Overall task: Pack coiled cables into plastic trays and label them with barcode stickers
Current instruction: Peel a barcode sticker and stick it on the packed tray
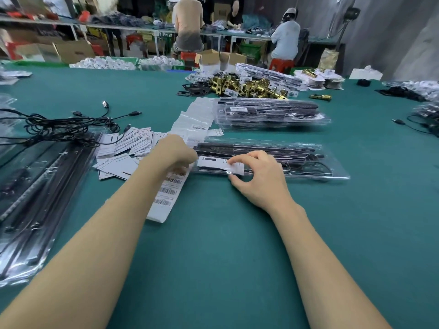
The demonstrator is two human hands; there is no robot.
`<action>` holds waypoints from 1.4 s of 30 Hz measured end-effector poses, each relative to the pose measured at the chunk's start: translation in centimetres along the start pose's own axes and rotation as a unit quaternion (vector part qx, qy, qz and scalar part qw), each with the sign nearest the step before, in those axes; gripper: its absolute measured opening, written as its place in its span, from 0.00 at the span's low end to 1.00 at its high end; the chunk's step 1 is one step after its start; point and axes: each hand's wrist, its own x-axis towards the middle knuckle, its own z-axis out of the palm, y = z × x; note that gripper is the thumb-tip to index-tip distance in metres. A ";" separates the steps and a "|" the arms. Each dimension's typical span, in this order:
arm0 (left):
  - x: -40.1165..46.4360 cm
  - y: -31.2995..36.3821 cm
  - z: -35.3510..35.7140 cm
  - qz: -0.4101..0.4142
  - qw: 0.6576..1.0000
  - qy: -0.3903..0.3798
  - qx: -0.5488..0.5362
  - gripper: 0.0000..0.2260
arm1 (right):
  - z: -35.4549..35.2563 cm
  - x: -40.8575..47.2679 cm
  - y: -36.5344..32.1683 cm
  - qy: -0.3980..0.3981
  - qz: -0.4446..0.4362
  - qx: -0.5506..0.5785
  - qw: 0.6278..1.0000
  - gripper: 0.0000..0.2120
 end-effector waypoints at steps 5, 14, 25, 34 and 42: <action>0.9 -0.2 -0.9 -0.062 0.975 -0.156 -0.148 0.01 | -0.7 0.2 -0.2 0.005 -0.024 0.031 0.999 0.15; 1.5 -0.4 -2.0 -0.087 0.937 -0.216 -0.261 0.10 | -2.1 -0.4 1.0 0.037 -0.034 0.051 0.997 0.19; 1.9 -0.9 -2.0 -0.107 0.930 -0.224 -0.273 0.07 | -3.1 -0.6 1.3 0.016 -0.006 0.076 0.997 0.11; 2.0 -0.4 -2.2 -0.106 0.950 -0.215 -0.200 0.07 | -2.7 -0.6 0.7 0.023 -0.021 0.074 0.997 0.11; 1.3 -1.6 -3.0 -0.073 0.948 -0.130 -0.281 0.04 | -2.6 -0.2 1.7 0.041 0.028 -0.068 0.996 0.17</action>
